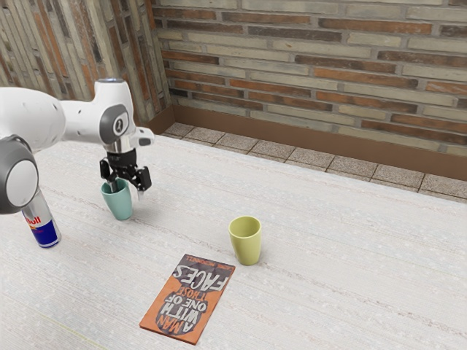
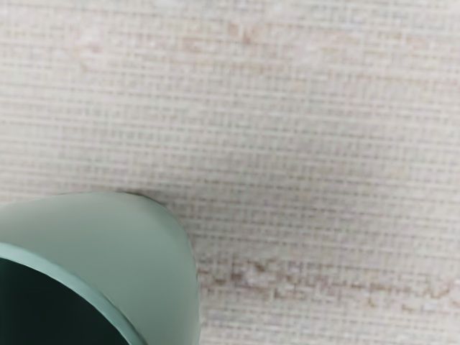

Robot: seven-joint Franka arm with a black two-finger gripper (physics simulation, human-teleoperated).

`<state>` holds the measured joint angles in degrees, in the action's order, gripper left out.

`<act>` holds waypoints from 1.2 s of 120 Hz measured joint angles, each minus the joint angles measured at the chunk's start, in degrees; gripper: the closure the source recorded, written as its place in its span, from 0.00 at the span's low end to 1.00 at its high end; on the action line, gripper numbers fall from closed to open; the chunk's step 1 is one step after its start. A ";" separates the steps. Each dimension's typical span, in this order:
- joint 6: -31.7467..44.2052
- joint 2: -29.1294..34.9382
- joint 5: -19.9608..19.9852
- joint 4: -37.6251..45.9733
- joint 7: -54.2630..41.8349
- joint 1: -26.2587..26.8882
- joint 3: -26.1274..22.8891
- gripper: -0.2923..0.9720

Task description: Place the left cup onto the right cup

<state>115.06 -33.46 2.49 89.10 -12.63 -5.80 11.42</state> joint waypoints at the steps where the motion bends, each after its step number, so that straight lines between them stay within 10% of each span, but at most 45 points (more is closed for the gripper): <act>1: 0.12 -0.01 0.00 0.11 -0.01 0.00 0.00 0.23; 52: 2.62 -0.13 -0.18 0.66 -0.90 0.00 0.00 0.76; 144: -5.27 0.89 -1.18 -12.83 -0.61 1.38 -2.66 0.85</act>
<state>109.79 -32.57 1.30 76.26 -13.24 -4.42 8.77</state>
